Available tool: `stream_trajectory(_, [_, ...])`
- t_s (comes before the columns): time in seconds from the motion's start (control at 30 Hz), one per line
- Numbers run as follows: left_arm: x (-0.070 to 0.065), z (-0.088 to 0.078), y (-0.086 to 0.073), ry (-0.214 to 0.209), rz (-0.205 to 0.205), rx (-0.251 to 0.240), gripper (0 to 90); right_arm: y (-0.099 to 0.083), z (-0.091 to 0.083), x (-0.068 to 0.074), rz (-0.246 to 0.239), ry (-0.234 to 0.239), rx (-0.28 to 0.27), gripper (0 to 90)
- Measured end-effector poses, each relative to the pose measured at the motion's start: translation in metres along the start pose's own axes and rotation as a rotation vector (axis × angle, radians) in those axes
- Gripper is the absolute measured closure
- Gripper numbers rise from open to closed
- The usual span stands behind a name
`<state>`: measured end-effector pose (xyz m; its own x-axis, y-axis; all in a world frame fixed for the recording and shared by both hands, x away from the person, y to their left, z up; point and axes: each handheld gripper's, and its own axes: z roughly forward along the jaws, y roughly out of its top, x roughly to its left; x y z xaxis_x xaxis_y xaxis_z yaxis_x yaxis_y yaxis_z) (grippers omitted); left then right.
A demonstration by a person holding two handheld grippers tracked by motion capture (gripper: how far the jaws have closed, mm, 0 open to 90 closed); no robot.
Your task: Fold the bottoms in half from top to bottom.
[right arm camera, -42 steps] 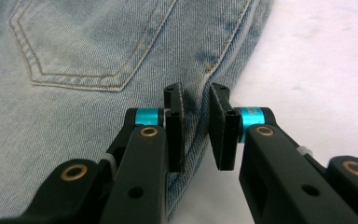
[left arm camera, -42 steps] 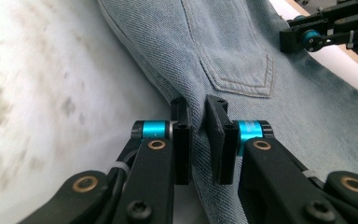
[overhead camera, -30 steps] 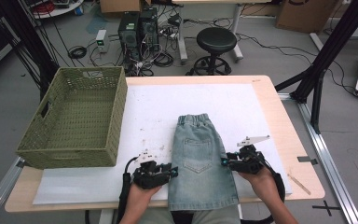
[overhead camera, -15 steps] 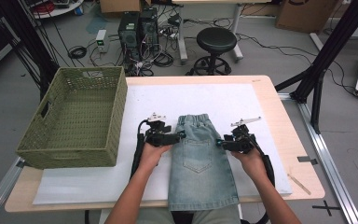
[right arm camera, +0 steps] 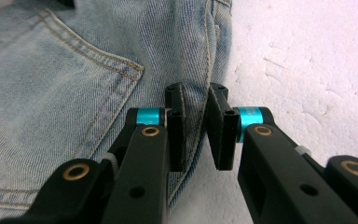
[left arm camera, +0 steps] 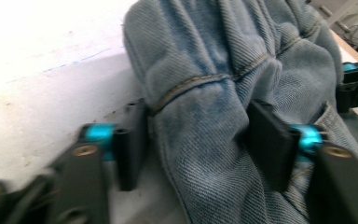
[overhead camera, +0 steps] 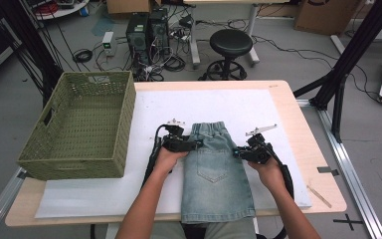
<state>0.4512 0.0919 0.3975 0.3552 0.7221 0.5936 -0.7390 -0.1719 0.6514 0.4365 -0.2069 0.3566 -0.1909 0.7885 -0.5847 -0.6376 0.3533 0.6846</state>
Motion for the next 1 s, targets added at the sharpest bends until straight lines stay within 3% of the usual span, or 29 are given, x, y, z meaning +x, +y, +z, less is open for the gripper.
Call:
stream_trajectory(0.2, [-0.001,-0.002,-0.001,-0.030,-0.021,-0.008,70.5,0.000,-0.003,-0.001,0.002,-0.003,-0.015,79.4])
stream_trajectory(0.37, [-0.004,-0.015,0.003,-0.119,0.006,-0.089,73.8,-0.001,-0.006,-0.001,0.002,-0.006,-0.034,78.4])
stream_trajectory(0.43, [-0.007,-0.021,0.006,-0.140,0.035,-0.116,73.9,-0.001,-0.010,0.000,0.010,-0.022,-0.052,69.8])
stream_trajectory(0.53, [-0.012,-0.030,0.009,-0.160,0.081,-0.148,73.8,-0.001,-0.025,0.004,0.022,-0.042,-0.129,53.8])
stream_trajectory(0.57, [-0.013,-0.032,0.009,-0.158,0.089,-0.151,73.8,-0.002,-0.033,0.009,0.022,-0.029,-0.178,51.5])
stream_trajectory(0.7, [-0.016,-0.033,0.010,-0.157,0.102,-0.178,73.8,-0.003,-0.050,0.032,-0.029,0.006,-0.285,44.2])
stream_trajectory(0.8, [-0.018,-0.034,0.014,-0.147,0.107,-0.206,74.0,0.000,-0.054,0.047,-0.061,0.059,-0.323,46.0])
stream_trajectory(0.87, [-0.018,-0.036,0.017,-0.143,0.107,-0.220,74.0,0.004,-0.051,0.060,-0.093,0.113,-0.334,54.3])
stream_trajectory(1.0, [-0.015,-0.039,0.021,-0.133,0.106,-0.196,73.8,0.010,-0.034,0.088,-0.165,0.188,-0.296,68.7])
